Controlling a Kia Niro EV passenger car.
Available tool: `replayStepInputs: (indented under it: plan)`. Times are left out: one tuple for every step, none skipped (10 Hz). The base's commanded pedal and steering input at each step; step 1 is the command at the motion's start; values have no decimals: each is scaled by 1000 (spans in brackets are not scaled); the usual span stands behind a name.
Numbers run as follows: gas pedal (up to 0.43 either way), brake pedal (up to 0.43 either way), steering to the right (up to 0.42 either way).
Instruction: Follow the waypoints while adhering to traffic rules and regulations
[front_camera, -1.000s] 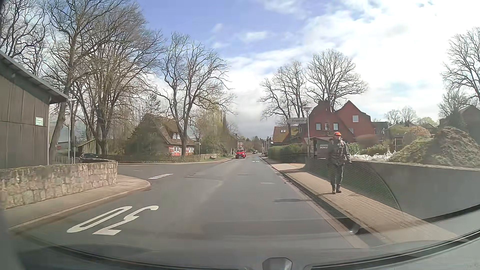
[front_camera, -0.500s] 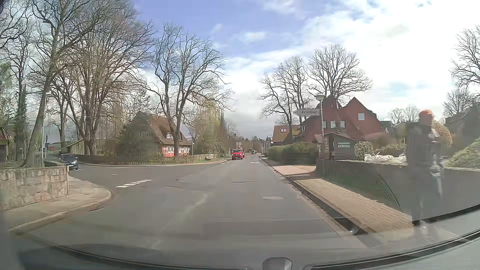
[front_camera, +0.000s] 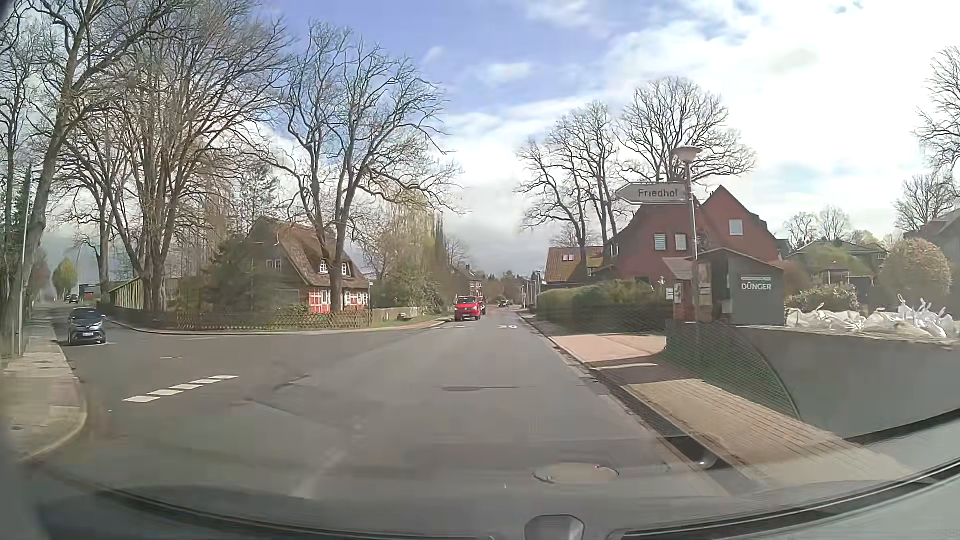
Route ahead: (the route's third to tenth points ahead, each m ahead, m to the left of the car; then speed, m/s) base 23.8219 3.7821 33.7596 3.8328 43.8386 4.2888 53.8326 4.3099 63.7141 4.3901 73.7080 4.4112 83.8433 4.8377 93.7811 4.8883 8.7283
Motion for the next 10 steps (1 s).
replayStepInputs:
  plan:
    - [157,0,-1]
    - [157,0,-4]
    - [157,0,-5]
    - [157,0,-5]
    - [150,0,-5]
    - [150,6,-4]
    - [150,0,-3]
    - [150,0,-4]
    - [150,0,-4]
    - [157,0,-4]
